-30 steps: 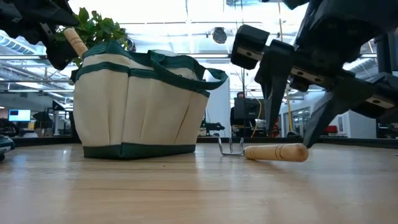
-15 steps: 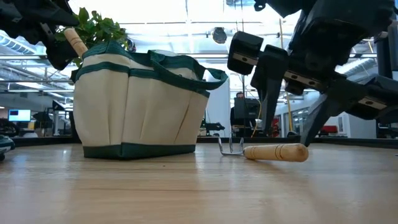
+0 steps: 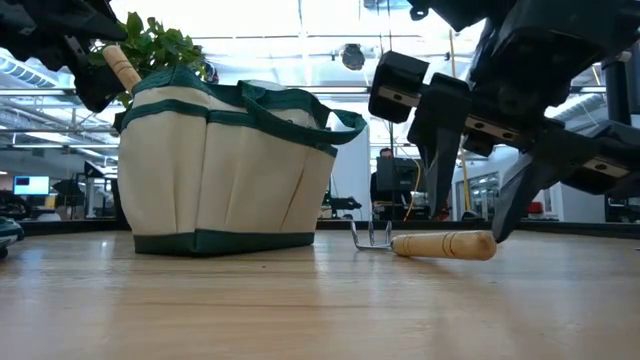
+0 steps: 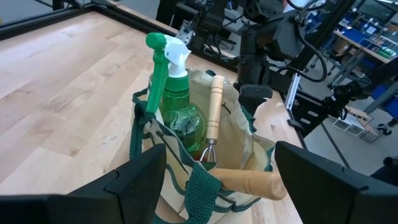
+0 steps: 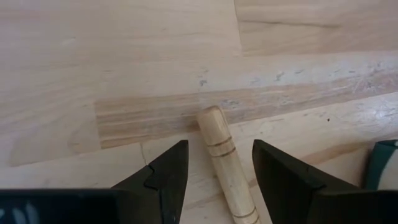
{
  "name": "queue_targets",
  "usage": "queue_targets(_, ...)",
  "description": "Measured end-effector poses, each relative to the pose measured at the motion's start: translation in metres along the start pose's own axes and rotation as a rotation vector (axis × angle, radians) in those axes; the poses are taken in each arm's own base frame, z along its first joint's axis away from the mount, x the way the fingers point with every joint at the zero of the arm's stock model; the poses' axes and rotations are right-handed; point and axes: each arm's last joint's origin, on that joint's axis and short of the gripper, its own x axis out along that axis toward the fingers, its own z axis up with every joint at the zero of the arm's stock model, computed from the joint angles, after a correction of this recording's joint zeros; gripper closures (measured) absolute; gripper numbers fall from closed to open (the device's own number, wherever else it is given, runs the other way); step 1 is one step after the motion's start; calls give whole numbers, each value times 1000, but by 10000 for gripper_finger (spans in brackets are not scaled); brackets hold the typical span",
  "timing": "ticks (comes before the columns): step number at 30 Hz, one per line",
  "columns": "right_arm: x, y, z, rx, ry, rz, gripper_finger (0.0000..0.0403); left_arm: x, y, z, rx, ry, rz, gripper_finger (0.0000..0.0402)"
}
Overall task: Pick & Place Garden tools in Gardening bag
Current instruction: Put the brown hand rake into the brown bag
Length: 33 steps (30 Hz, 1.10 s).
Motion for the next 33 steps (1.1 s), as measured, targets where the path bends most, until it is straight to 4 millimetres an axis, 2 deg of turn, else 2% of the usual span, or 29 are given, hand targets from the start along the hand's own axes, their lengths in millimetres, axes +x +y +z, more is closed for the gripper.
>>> queue_targets(7, 1, -1, 1, -15, -13, -7, 234, 0, 0, 0, 0, -1, 0, 94)
queue_targets(15, 19, -4, -11, 12, -36, 18, 234, 0, 0, 0, -1, -2, 0, 94)
queue_targets(22, 18, -6, -16, 70, -28, 15, 239, 0, 0, 0, 1, -1, 0, 94)
queue_targets(25, 18, -6, -16, 93, -23, 18, 260, 0, 0, 0, 11, -1, 0, 94)
queue_targets(33, 19, -6, -17, 155, 7, 3, 355, 0, 0, 0, 14, -1, 0, 94)
